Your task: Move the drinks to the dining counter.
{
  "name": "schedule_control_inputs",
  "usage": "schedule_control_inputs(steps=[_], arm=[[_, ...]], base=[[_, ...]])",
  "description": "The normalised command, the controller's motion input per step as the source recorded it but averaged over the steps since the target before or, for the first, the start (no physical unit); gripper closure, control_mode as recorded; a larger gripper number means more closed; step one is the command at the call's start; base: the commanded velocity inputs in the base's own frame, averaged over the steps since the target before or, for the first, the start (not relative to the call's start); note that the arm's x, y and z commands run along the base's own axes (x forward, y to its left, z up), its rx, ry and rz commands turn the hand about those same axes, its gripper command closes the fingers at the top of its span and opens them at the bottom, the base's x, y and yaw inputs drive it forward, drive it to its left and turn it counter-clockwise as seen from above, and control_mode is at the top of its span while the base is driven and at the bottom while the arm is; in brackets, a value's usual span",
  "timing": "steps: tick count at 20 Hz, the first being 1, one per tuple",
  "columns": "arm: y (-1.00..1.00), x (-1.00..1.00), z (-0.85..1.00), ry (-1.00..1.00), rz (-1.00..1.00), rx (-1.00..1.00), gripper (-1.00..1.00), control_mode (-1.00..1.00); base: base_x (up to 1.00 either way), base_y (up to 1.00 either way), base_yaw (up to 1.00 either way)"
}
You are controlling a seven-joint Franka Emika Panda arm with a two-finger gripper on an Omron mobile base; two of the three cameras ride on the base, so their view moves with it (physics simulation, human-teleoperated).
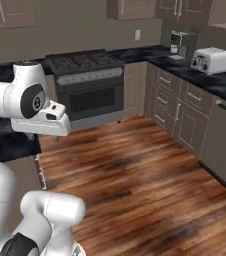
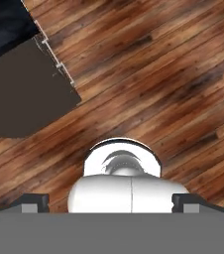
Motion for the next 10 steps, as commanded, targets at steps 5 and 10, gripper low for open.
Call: schedule_control_inputs(steps=[5, 10], arm=[[0.0, 0.0, 0.0, 0.0, 0.0, 0.0, -1.0, 1.0], [0.0, 0.0, 0.0, 0.0, 0.0, 0.0, -1.0, 1.0]], base=[[-0.02, -0.43, -0.89], [0.0, -0.27, -0.95]])
